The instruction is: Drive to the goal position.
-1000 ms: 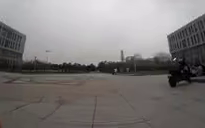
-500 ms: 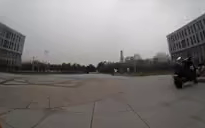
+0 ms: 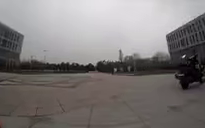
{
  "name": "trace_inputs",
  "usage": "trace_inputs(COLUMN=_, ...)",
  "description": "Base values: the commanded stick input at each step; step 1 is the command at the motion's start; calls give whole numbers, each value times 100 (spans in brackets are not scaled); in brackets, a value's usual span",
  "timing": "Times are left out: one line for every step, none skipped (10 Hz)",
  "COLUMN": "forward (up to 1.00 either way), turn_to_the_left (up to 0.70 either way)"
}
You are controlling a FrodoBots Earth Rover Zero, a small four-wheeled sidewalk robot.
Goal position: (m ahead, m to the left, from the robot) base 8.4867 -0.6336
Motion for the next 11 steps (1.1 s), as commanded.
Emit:
trace_inputs(forward=70, turn_to_the_left=-1)
trace_inputs(forward=70, turn_to_the_left=-1)
trace_inputs(forward=70, turn_to_the_left=-1)
trace_inputs(forward=70, turn_to_the_left=-1)
trace_inputs(forward=70, turn_to_the_left=-1)
trace_inputs(forward=70, turn_to_the_left=-1)
trace_inputs(forward=70, turn_to_the_left=-1)
trace_inputs(forward=70, turn_to_the_left=-1)
trace_inputs(forward=70, turn_to_the_left=-1)
trace_inputs(forward=70, turn_to_the_left=-1)
trace_inputs(forward=70, turn_to_the_left=-1)
